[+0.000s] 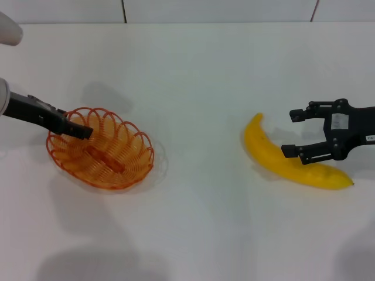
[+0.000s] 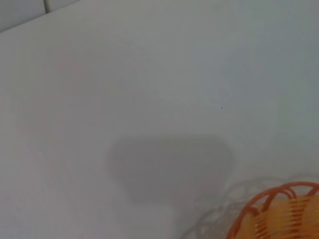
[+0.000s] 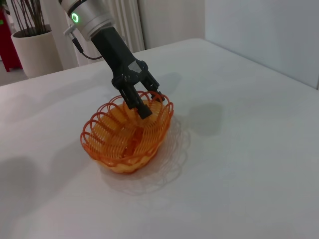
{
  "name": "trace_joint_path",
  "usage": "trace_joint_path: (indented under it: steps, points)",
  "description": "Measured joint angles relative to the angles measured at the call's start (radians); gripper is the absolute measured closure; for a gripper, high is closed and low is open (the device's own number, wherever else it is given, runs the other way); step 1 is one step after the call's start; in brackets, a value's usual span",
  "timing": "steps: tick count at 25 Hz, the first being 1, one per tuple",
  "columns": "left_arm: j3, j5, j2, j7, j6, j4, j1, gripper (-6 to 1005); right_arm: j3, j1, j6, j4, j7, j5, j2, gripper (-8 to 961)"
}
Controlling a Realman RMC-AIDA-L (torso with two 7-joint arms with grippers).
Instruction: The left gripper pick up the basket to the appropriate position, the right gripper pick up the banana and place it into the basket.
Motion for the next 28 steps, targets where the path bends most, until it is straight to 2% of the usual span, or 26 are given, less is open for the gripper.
trace_joint_path:
  steps: [20,28]
  points:
    - [0.023,0.002,-0.008,0.007,-0.020,-0.003,0.000,260,0.000,0.000,0.000,0.000,0.000,0.000,0.000,60]
    - [0.023,0.002,-0.010,0.001,-0.033,-0.003,0.003,466,0.000,0.000,0.000,0.002,0.000,-0.001,0.000,59]
